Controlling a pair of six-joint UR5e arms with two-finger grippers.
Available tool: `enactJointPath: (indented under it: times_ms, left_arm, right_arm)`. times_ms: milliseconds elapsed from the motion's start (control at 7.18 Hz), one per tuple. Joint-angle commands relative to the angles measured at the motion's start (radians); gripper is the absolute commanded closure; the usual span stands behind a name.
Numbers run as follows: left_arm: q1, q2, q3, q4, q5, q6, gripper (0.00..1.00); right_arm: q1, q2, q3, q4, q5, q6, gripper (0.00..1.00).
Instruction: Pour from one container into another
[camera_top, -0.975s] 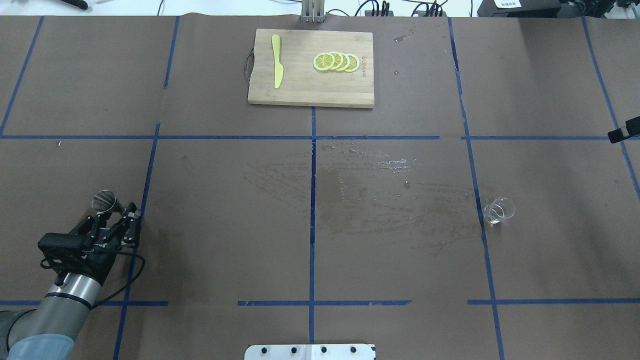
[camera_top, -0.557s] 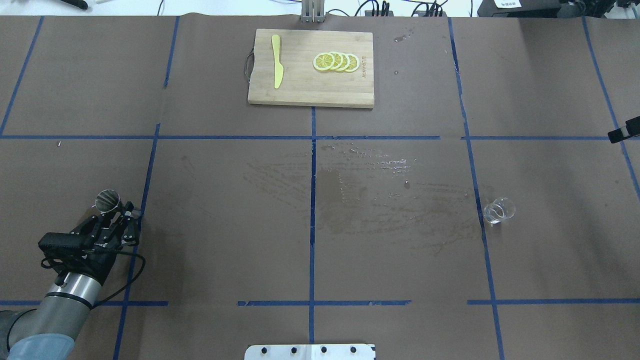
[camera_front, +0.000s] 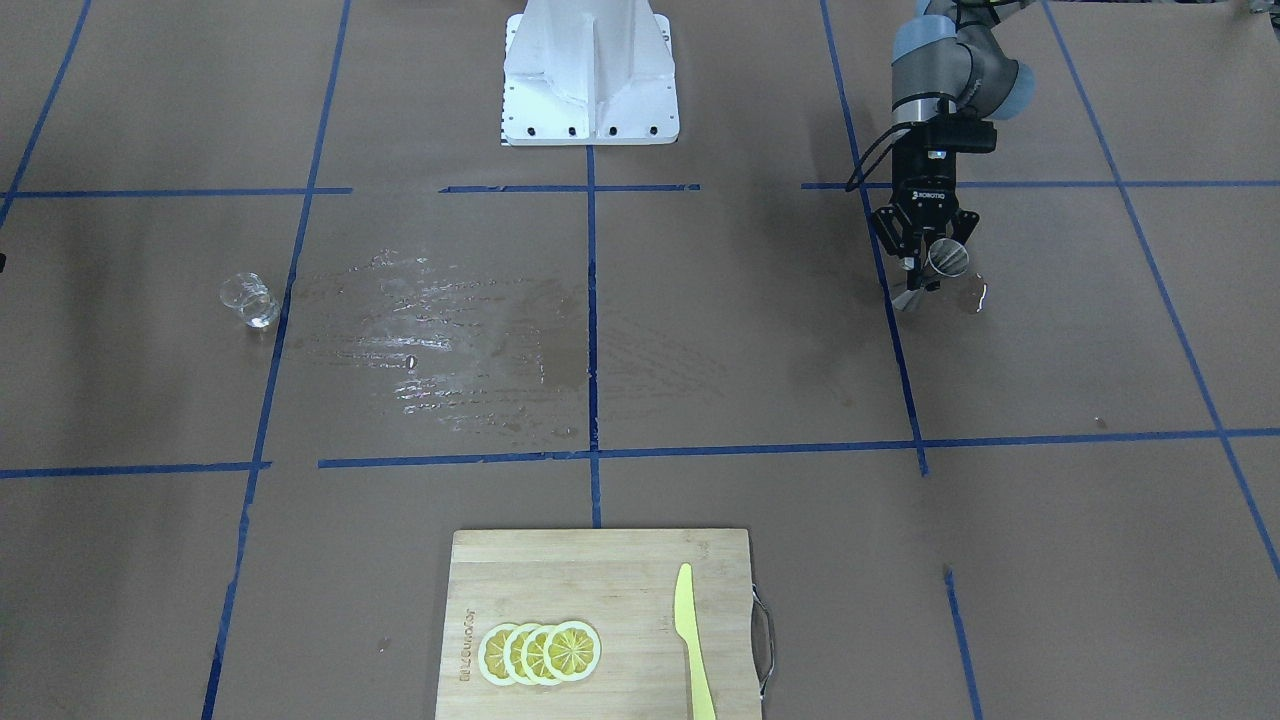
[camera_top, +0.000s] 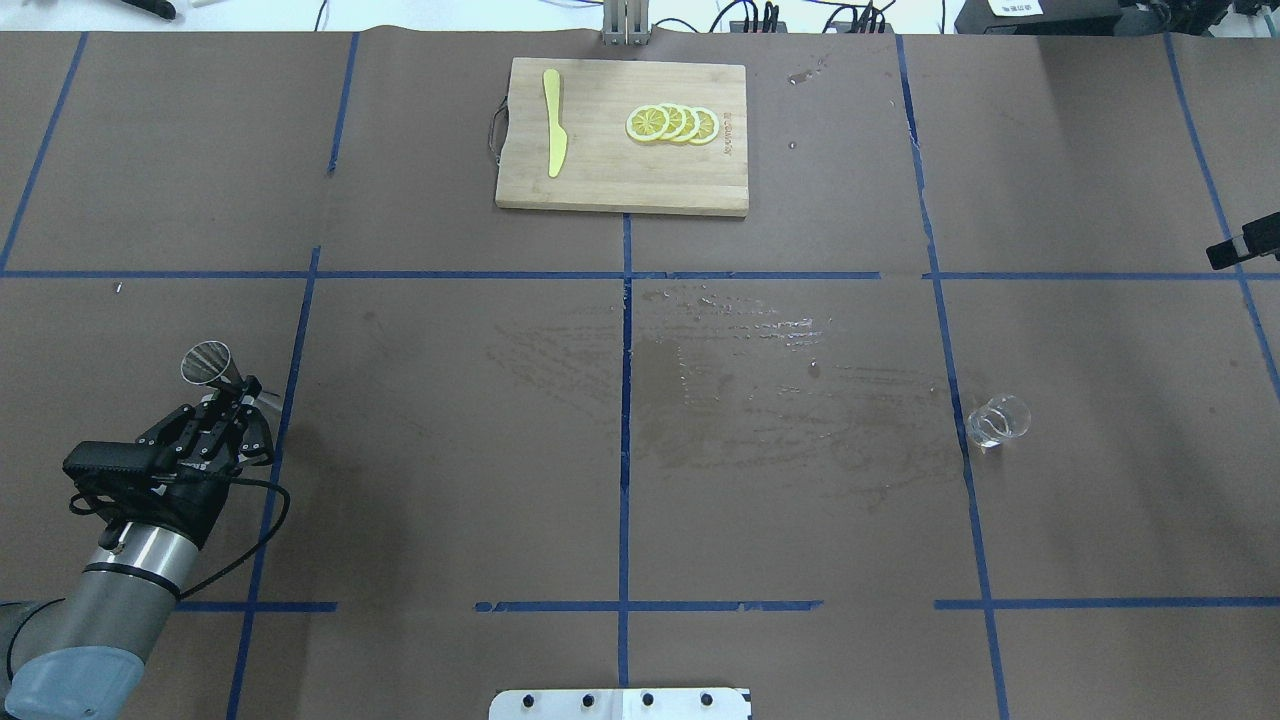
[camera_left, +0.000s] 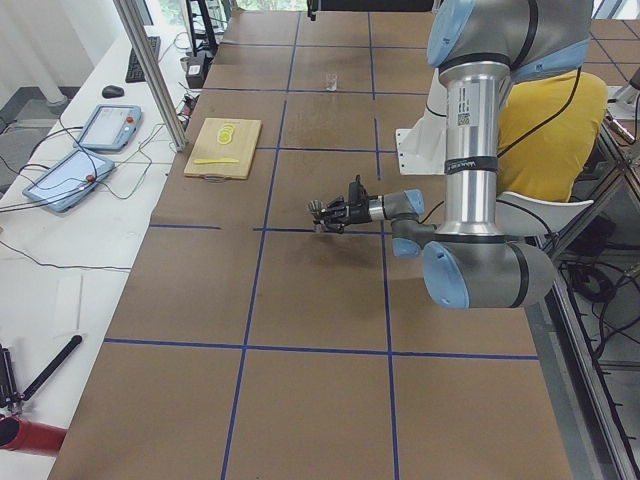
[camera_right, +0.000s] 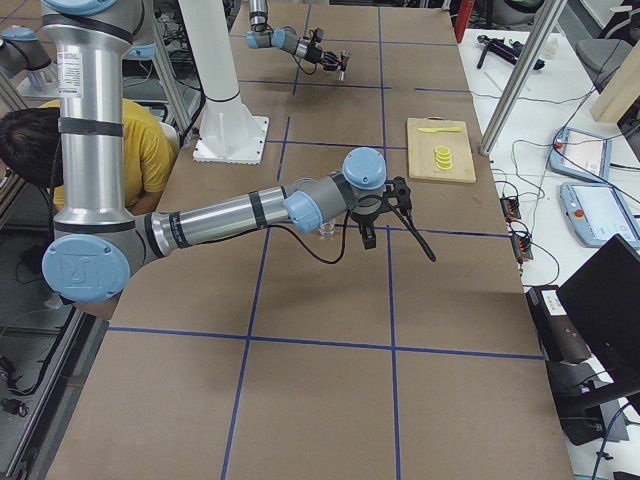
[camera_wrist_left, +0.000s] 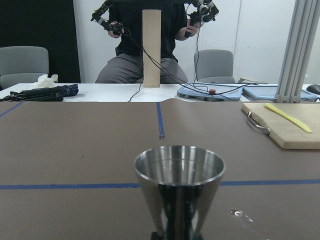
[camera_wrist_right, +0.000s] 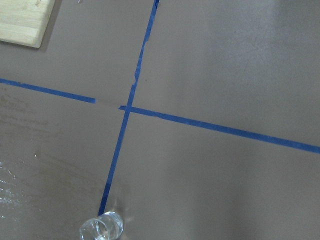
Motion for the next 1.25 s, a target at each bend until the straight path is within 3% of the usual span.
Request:
enactJointPath:
  times_ms: [0,139,697,836,975,1115]
  left_arm:
    - [0.006,-0.084,0.009,-0.082,-0.002,0.093,1.0]
    - [0.004,-0.175,0.018,-0.075,-0.002,0.127,1.0]
    - [0.006,-0.227,0.021,-0.066,-0.089,0.214,1.0]
    - [0.006,-0.227,0.021,-0.066,-0.091,0.216,1.0]
    - [0.0,-0.227,0.021,-0.066,-0.092,0.217,1.0]
    - [-0.024,-0.235,0.017,-0.067,-0.13,0.228,1.0]
  right_arm:
    - [-0.051,0.066,0.063,0.002,-0.089,0.028,0.0]
    - [-0.132,0.072,0.146,0.015,-0.241,0.028,0.0]
    - [-0.59,0.055,0.336,0.14,-0.776,0.398,0.0]
    - [-0.693,-0.003,0.396,0.141,-0.921,0.43,0.0]
    - [-0.782,-0.079,0.407,0.203,-1.057,0.508,0.0]
    - [-0.886,-0.258,0.403,0.483,-1.203,0.631,0.0]
